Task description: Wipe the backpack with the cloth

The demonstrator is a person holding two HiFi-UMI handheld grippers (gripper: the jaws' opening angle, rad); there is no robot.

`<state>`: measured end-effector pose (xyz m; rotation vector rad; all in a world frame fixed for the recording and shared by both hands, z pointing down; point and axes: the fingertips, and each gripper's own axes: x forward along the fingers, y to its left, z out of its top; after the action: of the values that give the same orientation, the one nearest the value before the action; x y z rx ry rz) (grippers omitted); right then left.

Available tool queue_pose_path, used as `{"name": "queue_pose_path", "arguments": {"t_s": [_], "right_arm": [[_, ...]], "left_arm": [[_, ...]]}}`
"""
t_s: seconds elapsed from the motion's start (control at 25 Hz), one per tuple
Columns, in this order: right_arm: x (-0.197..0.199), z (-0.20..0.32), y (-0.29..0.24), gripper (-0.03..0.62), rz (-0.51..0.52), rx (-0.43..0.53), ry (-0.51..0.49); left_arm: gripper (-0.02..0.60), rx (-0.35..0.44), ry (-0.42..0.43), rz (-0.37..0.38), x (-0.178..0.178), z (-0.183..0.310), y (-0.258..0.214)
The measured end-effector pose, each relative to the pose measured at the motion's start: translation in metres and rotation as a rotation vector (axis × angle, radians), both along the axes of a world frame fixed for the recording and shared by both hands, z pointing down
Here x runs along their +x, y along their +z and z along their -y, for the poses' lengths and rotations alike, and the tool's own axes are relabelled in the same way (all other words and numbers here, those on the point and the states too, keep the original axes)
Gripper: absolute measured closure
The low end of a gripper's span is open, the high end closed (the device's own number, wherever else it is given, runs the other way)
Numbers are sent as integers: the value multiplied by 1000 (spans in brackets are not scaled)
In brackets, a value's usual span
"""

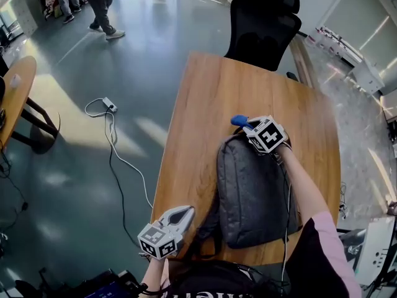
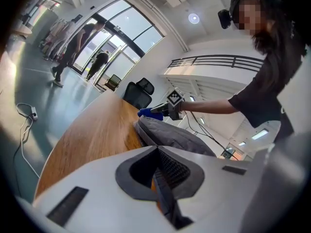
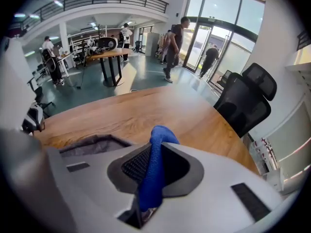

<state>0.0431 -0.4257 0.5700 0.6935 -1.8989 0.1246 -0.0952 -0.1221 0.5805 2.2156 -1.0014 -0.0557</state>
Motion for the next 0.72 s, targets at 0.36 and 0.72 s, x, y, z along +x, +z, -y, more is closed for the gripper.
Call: {"name": "queue_pose_path", "arguments": {"t_s": [0.36,0.72], "right_arm": [[-67,-30,0,533,34,-26,-133],[-84,-53,9,533,-28,-48,-218]], "left_arm": [[584,7,-30,-1,-13,-5,-3],[583,15,-63,3,-25,-9,1]]}}
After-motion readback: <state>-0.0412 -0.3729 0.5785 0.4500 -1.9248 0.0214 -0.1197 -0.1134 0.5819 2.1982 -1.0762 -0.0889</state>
